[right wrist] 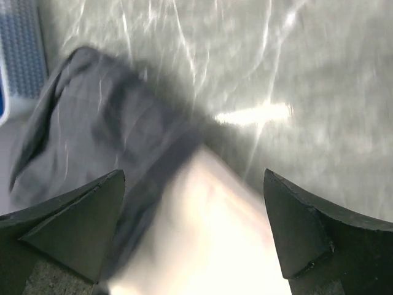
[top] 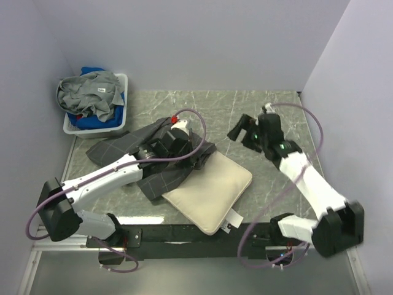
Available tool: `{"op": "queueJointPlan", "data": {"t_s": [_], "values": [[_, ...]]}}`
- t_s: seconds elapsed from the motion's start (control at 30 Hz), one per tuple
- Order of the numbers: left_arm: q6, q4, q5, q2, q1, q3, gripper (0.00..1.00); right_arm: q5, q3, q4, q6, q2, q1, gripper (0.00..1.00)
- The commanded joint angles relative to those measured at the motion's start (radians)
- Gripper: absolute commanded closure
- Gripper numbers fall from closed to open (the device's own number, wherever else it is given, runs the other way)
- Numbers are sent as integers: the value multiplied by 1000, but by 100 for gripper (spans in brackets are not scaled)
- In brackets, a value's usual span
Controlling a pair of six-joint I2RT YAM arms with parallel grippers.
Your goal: Put the pillow into the pillowcase
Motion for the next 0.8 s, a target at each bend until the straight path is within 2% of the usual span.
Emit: {"op": "queueJointPlan", "data": {"t_s": [0.0,0.1,0.2,0.4,0.57,0.77], "values": [[-38,97,40,41,64,-21,92,7,-230,-103,161,-226,9,0],[-24,126,88,90,97,-25,93,-44,-393,-137,230,-455,14,0],[-16,161,134,148,130,-38,93,-111,-511,-168,279,-610,14,0],[-18,240,188,340,167,-25,99,-249,-643,-178,353,-786,24,0],[-17,267,212,484,172,43,99,-291,-722,-107,348,-755,38,0],[8,203,237,612,173,277,99,-337,-772,128,416,-608,84,0]]}}
